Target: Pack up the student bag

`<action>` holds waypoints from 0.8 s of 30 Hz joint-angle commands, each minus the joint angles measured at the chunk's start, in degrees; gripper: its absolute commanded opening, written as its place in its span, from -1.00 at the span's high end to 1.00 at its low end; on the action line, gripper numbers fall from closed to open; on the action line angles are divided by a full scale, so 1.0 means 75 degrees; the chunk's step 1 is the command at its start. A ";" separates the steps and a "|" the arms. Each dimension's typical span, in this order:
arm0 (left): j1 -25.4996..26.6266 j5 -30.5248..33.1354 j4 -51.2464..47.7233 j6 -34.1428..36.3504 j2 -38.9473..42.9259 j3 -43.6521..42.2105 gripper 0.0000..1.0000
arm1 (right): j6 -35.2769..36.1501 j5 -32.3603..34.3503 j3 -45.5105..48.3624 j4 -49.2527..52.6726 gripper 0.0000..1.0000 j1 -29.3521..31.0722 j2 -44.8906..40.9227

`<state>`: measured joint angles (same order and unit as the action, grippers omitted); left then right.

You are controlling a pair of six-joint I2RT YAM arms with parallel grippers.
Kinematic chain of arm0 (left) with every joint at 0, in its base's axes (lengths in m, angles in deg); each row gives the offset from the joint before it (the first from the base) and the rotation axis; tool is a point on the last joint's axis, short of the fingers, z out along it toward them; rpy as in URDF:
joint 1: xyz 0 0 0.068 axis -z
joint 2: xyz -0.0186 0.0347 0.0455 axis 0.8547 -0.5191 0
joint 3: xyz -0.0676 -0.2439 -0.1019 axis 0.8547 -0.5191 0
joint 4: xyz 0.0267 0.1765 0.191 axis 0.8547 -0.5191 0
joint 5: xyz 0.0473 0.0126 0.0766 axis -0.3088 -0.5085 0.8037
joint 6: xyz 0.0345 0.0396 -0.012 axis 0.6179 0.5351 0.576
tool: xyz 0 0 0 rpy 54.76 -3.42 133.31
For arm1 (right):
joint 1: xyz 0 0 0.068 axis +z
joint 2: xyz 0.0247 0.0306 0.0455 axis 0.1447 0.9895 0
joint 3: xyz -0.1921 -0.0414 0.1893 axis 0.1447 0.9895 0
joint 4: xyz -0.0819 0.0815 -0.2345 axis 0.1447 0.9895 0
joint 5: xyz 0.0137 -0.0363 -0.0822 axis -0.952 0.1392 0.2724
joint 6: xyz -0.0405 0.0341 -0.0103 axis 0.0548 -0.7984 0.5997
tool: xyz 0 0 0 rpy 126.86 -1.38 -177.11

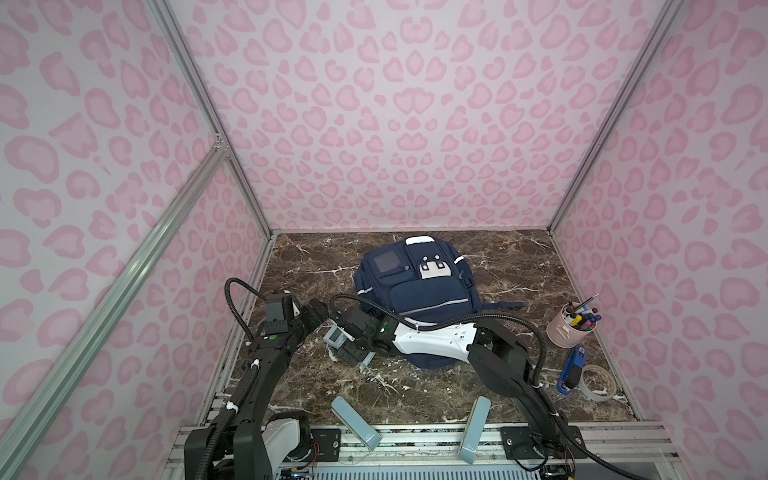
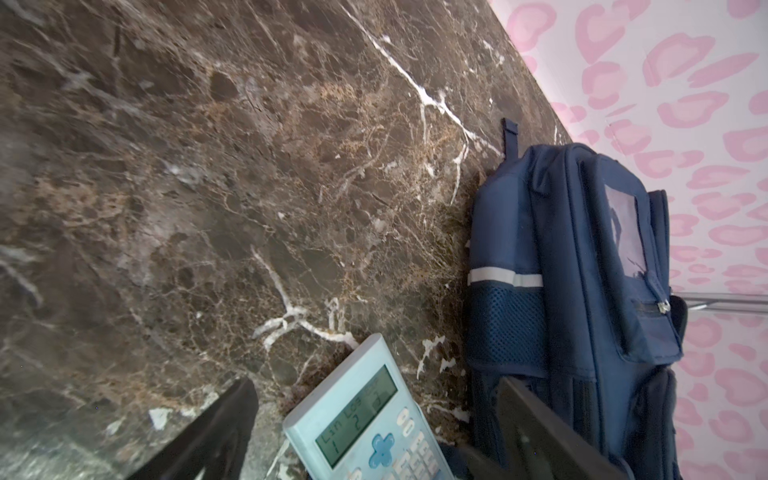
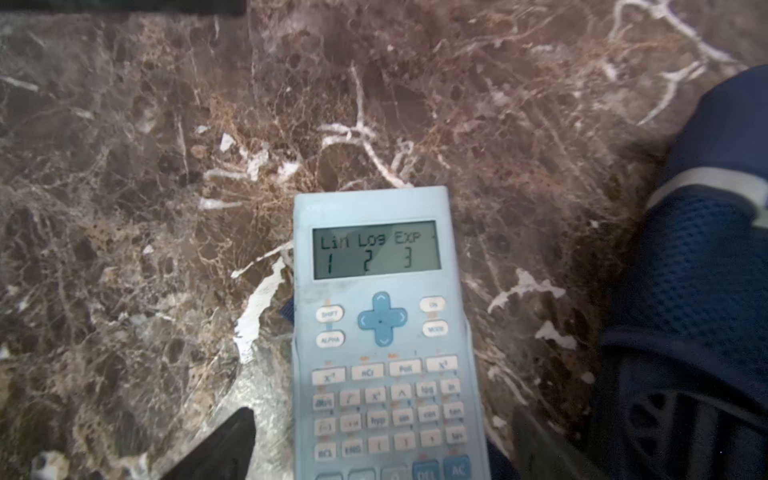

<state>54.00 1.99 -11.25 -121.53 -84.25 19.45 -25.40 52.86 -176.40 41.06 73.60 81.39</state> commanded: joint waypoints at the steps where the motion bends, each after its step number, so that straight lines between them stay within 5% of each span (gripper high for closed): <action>1: 0.0027 -0.0289 -0.0047 0.0149 0.0091 0.0041 -0.85 | 0.0320 -0.0422 -0.0182 -0.0085 -0.98 -0.0006 0.0262; 10: 0.0020 -0.0184 -0.0107 0.0171 0.0239 -0.0017 -0.85 | 0.0490 -0.0227 -0.0900 0.0549 -0.85 -0.0073 0.1176; 14: 0.0016 -0.0146 -0.0120 0.0166 0.0233 -0.0022 -0.85 | 0.0593 0.0090 -0.0918 0.0711 -0.48 0.0013 0.1280; 24: 0.0054 -0.0508 -0.0208 0.0481 0.0437 0.0211 -0.84 | -0.0061 0.0354 0.0350 -0.0183 -0.20 0.0068 -0.0911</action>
<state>54.13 0.43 -11.80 -120.22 -81.76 20.06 -23.48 53.36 -175.62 43.90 74.01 78.62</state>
